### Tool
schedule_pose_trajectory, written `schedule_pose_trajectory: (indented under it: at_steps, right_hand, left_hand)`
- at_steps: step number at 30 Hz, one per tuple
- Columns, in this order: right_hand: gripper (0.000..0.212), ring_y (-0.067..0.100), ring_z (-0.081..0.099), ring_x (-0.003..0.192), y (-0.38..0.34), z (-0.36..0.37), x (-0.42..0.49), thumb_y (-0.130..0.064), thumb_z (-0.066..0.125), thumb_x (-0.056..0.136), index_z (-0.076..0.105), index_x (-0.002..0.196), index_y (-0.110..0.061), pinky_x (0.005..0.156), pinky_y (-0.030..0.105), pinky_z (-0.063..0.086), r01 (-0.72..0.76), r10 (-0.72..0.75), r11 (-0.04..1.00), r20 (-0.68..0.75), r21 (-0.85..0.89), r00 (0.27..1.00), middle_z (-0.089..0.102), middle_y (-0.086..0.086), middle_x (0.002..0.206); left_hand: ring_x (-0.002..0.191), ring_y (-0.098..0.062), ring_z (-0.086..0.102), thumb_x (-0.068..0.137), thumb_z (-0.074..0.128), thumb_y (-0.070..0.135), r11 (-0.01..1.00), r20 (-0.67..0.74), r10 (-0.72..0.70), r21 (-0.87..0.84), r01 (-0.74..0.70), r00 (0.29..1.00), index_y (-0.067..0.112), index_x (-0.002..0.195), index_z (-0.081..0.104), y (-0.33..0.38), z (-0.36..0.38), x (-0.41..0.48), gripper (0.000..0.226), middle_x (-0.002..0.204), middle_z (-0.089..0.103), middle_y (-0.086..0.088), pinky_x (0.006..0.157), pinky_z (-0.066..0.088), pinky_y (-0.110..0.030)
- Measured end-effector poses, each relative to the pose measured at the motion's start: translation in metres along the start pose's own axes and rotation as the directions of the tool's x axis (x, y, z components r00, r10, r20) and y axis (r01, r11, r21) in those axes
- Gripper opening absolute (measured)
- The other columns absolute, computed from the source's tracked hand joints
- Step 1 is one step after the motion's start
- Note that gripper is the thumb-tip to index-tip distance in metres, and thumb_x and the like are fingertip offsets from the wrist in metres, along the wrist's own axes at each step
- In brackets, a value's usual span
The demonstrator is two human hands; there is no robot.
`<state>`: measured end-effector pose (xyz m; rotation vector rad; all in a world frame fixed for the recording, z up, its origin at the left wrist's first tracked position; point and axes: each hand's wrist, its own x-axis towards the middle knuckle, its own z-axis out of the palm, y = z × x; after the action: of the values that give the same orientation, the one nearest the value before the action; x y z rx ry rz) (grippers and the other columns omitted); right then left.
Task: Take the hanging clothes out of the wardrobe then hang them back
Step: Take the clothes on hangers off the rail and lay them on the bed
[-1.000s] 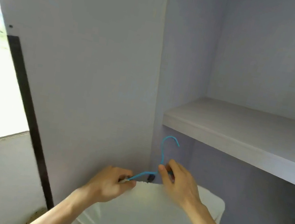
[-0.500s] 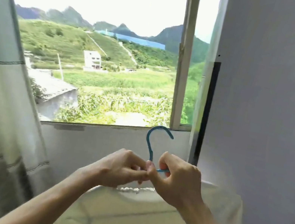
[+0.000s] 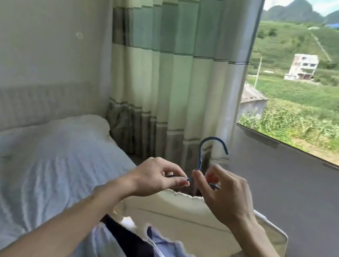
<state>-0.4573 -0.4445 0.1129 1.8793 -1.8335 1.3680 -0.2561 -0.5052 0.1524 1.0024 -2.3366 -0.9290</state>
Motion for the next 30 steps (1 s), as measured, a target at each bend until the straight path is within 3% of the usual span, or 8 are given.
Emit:
schedule_pose_trajectory:
  at_steps: [3,5,9,12,16,23,27,30]
  right_hand:
    - [0.051,0.014,0.06,0.059,-0.046,0.035,-0.002,-0.069,0.052,0.08,0.056,0.067,-0.02,0.055,0.034,0.05,0.034,-0.045,0.993,0.093,0.109,0.995,0.062,-0.011,0.06]
    - [0.052,0.012,0.058,0.058,-0.078,0.052,0.002,-0.07,0.051,0.08,0.058,0.067,-0.02,0.057,0.033,0.05,0.047,-0.08,0.981,0.174,0.186,0.982,0.06,-0.012,0.057]
    - [0.049,0.012,0.059,0.06,-0.14,0.084,0.011,-0.068,0.052,0.08,0.061,0.067,-0.022,0.062,0.035,0.052,0.0,-0.138,0.946,0.402,0.325,0.905,0.062,-0.009,0.056]
    - [0.05,0.013,0.06,0.061,-0.182,0.108,0.017,-0.066,0.051,0.084,0.064,0.068,-0.021,0.063,0.035,0.052,0.0,-0.213,0.922,0.505,0.388,0.836,0.061,-0.01,0.055]
    - [0.049,0.011,0.051,0.055,-0.222,0.147,0.029,-0.061,0.052,0.089,0.063,0.065,-0.02,0.054,0.028,0.038,-0.025,-0.264,0.905,0.605,0.425,0.752,0.056,-0.013,0.048]
    - [0.048,0.01,0.058,0.065,-0.249,0.277,0.026,-0.068,0.048,0.088,0.061,0.076,-0.024,0.056,0.028,0.044,-0.057,-0.265,0.93,0.773,0.362,0.576,0.063,-0.008,0.062]
    - [0.059,0.015,0.063,0.079,-0.22,0.387,0.009,-0.085,0.043,0.074,0.056,0.08,-0.028,0.075,0.034,0.052,-0.059,-0.172,0.976,0.902,0.212,0.397,0.066,-0.008,0.077]
    - [0.046,0.026,0.063,0.095,-0.186,0.467,-0.012,-0.071,0.049,0.08,0.055,0.091,-0.027,0.079,0.035,0.05,0.04,-0.041,0.999,0.967,0.032,0.25,0.067,0.0,0.1]
  left_hand:
    - [0.074,-0.009,0.063,0.088,0.07,0.046,0.993,-0.051,-0.121,-0.018,0.121,0.991,0.028,0.096,0.077,-0.024,-0.03,-0.052,0.02,0.081,0.074,0.005,0.075,0.051,-0.035]
    - [0.088,-0.012,0.07,0.092,0.068,0.039,0.98,-0.053,-0.192,-0.07,0.188,0.98,0.024,0.101,0.078,-0.03,-0.053,-0.085,0.02,0.091,0.076,0.004,0.084,0.052,-0.029]
    - [0.055,0.001,0.048,0.1,0.056,0.028,0.93,0.011,-0.34,-0.144,0.338,0.94,0.014,0.11,0.074,-0.035,-0.101,-0.143,0.025,0.056,0.055,0.017,0.056,0.035,-0.011]
    - [0.055,-0.006,0.035,0.1,0.056,0.031,0.9,0.021,-0.405,-0.165,0.403,0.914,0.015,0.113,0.074,-0.048,-0.137,-0.173,0.028,0.058,0.038,0.007,0.055,0.029,-0.018]
    - [0.053,-0.005,0.035,0.101,0.054,0.026,0.863,-0.003,-0.471,-0.21,0.46,0.882,0.011,0.116,0.073,-0.079,-0.174,-0.195,0.029,0.056,0.037,0.006,0.054,0.03,-0.015]
    - [0.054,-0.003,0.038,0.102,0.055,0.027,0.788,-0.021,-0.586,-0.25,0.563,0.81,0.011,0.115,0.071,-0.213,-0.203,-0.202,0.027,0.056,0.041,0.01,0.052,0.03,-0.015]
    - [0.054,-0.002,0.043,0.103,0.053,0.024,0.745,-0.133,-0.649,-0.31,0.59,0.749,0.018,0.101,0.07,-0.339,-0.184,-0.198,0.018,0.055,0.055,0.015,0.053,0.035,-0.016]
    - [0.053,0.003,0.045,0.103,0.053,0.02,0.709,-0.17,-0.7,-0.285,0.645,0.694,0.024,0.092,0.066,-0.433,-0.157,-0.195,0.018,0.055,0.058,0.021,0.062,0.04,-0.024]
